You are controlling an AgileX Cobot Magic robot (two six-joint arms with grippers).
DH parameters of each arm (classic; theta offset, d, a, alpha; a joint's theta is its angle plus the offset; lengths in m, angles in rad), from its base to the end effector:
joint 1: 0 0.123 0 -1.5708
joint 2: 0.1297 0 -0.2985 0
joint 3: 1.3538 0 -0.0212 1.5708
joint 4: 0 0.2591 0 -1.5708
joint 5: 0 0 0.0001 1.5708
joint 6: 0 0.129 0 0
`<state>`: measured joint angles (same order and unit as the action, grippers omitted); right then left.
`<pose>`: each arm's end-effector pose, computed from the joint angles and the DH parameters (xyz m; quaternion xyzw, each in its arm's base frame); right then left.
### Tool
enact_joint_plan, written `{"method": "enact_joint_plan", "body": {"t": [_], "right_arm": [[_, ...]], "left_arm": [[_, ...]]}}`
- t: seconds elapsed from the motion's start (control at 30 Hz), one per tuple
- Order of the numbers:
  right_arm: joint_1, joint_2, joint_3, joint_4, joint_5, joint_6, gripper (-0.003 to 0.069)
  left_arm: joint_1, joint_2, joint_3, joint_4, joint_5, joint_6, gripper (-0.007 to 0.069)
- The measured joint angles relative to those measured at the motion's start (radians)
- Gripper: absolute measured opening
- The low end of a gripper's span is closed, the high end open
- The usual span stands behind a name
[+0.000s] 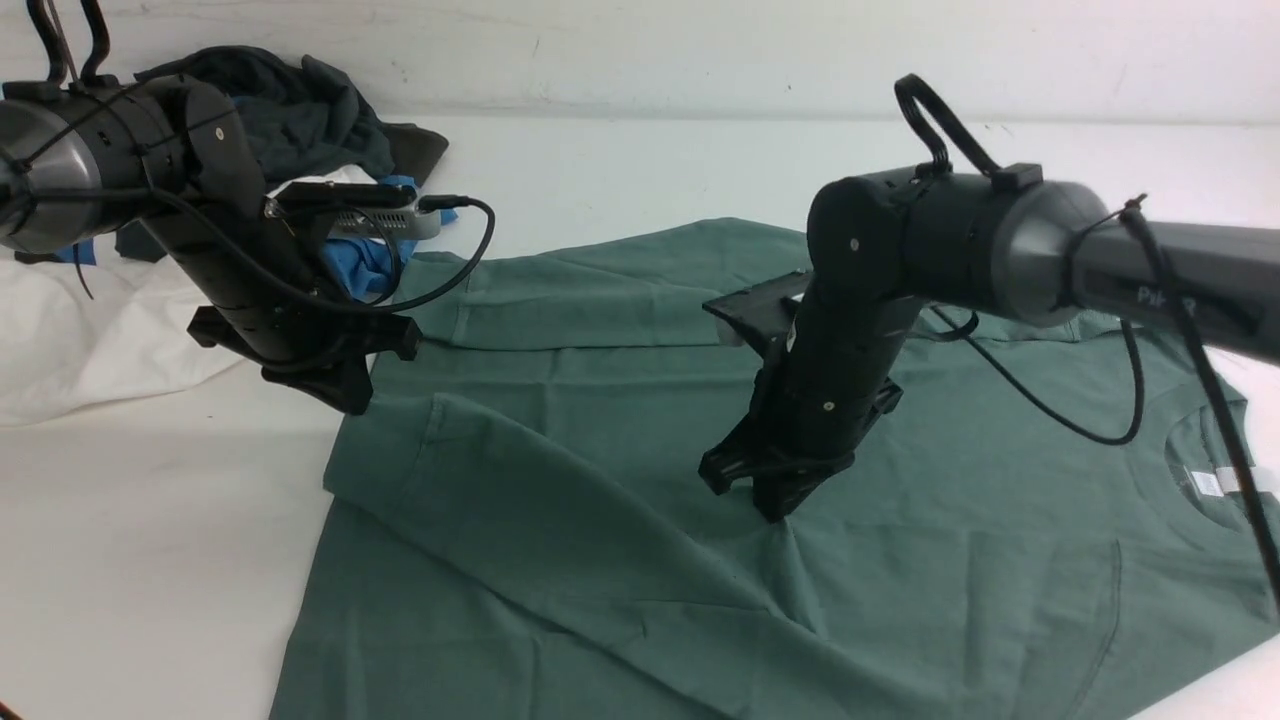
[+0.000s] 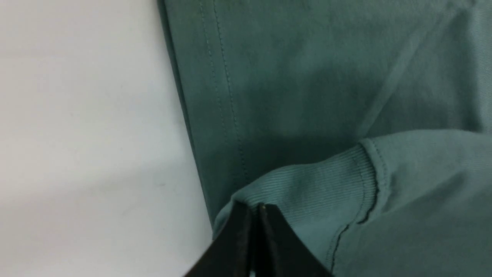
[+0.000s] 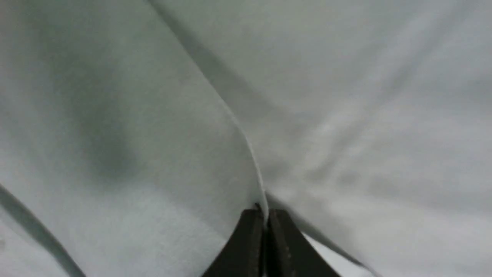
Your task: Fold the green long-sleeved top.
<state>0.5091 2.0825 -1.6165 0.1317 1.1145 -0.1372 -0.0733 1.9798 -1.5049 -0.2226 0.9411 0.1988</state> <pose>0.3746 0.2265 0.1584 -0.2913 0.9539 0.0663 0.0269 0.4300 -0.0547 0.1780 0.0802 0.9848 -0.0893 0.1259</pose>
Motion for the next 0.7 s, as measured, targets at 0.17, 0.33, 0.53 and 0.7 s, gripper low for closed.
{"method": "enact_joint_plan", "body": {"t": [0.17, 0.33, 0.53, 0.7], "right_arm": [[0.000, -0.028, -0.001, -0.113, -0.021, 0.067, -0.0003], [0.000, -0.011, -0.001, -0.149, -0.091, 0.079, 0.0004], [0.000, 0.012, -0.001, -0.118, -0.136, 0.080, 0.0136], [0.000, 0.012, -0.023, -0.158, -0.122, 0.115, 0.0352]], "left_arm": [[0.000, 0.000, 0.000, 0.000, -0.001, 0.000, -0.0003], [0.000, 0.000, 0.000, -0.001, -0.030, -0.001, -0.0003], [0.000, 0.000, -0.001, 0.027, -0.031, 0.000, 0.0000], [0.000, 0.000, -0.001, 0.050, -0.056, 0.003, 0.0079]]}}
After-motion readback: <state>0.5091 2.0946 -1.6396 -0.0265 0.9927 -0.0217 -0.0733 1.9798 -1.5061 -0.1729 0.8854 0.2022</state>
